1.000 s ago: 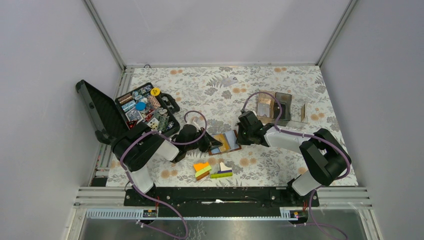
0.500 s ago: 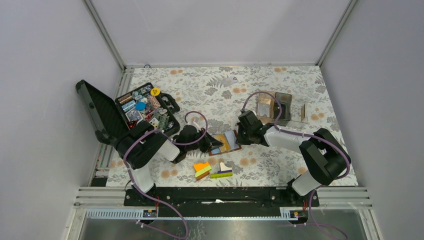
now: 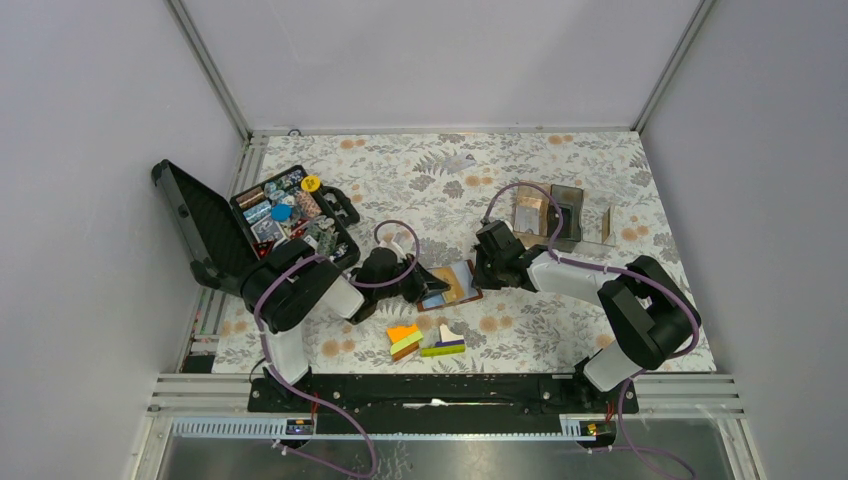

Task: Put the credit cards into the card holder
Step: Insert the credit card into the card holder, then close the card holder at the center of the board.

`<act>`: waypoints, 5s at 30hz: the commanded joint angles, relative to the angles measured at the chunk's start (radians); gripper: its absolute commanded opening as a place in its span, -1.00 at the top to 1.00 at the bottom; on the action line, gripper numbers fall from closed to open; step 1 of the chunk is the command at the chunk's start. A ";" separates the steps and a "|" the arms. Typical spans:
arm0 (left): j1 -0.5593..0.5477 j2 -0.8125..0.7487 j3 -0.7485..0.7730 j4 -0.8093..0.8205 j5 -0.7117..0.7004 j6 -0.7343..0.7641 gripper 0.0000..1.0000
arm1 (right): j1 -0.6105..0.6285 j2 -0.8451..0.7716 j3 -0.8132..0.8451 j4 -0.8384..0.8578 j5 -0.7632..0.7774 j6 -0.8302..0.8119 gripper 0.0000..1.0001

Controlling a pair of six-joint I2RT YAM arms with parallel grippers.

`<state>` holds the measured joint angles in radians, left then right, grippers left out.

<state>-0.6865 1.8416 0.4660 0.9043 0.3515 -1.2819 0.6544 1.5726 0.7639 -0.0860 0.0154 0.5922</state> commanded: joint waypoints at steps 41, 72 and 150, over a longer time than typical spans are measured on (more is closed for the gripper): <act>-0.074 -0.096 0.347 -0.766 -0.155 0.343 0.27 | -0.001 0.045 -0.005 -0.029 0.004 0.000 0.89; -0.140 -0.095 0.380 -0.600 -0.116 0.239 0.30 | -0.001 0.001 -0.029 -0.015 0.004 0.011 0.81; -0.124 -0.311 0.528 -1.437 -0.598 0.758 0.56 | -0.001 -0.251 -0.225 0.291 -0.106 0.082 -0.45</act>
<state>-0.7807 1.5005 0.9318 -0.5144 -0.2222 -0.5587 0.6472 1.2995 0.5598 0.0288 -0.0399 0.6395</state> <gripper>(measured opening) 0.194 0.710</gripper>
